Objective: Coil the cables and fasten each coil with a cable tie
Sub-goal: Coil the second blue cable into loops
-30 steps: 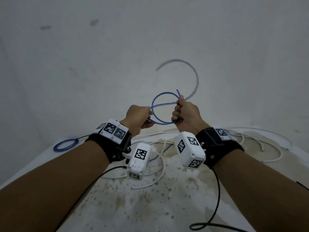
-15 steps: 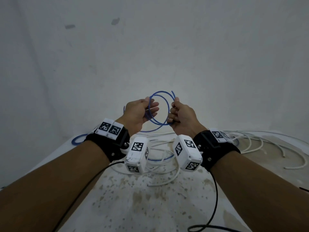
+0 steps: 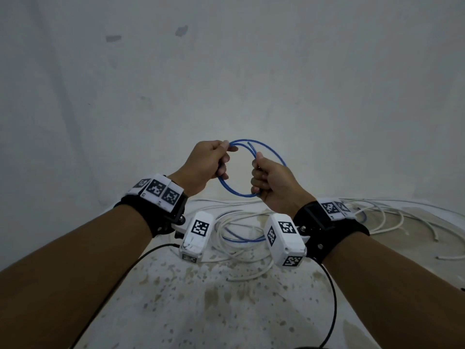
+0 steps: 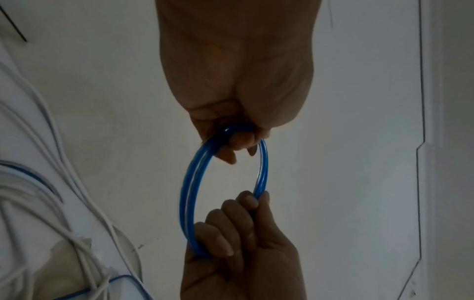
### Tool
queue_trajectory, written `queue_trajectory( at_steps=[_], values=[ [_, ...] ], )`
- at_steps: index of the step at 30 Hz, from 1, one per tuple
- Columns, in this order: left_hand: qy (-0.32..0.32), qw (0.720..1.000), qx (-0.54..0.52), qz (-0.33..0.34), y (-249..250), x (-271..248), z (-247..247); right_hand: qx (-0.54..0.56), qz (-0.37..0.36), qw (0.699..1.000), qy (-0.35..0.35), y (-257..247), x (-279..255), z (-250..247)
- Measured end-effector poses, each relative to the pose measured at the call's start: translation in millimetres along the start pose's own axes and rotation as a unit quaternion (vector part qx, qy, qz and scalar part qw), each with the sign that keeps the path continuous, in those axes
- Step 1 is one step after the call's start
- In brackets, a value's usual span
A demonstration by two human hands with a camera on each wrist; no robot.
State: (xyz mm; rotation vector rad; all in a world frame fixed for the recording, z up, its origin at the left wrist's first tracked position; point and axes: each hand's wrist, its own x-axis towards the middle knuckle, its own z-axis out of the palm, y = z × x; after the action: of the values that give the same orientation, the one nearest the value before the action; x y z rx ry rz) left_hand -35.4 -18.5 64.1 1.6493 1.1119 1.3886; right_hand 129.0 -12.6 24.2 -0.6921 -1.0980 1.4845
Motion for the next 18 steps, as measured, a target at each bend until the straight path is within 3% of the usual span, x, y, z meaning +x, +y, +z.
queue_trajectory(
  at_steps=[5,10,15,18],
  values=[
    [0.011,0.997,0.062,0.035,5,1,-1,0.007,0.004,1.000,-0.026,-5,-3,1],
    [-0.022,0.994,0.080,0.068,10,2,-2,-0.010,0.000,1.000,-0.026,-7,-3,-1],
    [0.012,0.993,0.117,0.032,14,5,2,-0.017,-0.002,0.998,-0.057,-7,-6,-3],
    [-0.005,0.991,0.131,0.025,14,6,3,-0.026,0.000,0.998,-0.048,-7,-6,-4]
  ],
)
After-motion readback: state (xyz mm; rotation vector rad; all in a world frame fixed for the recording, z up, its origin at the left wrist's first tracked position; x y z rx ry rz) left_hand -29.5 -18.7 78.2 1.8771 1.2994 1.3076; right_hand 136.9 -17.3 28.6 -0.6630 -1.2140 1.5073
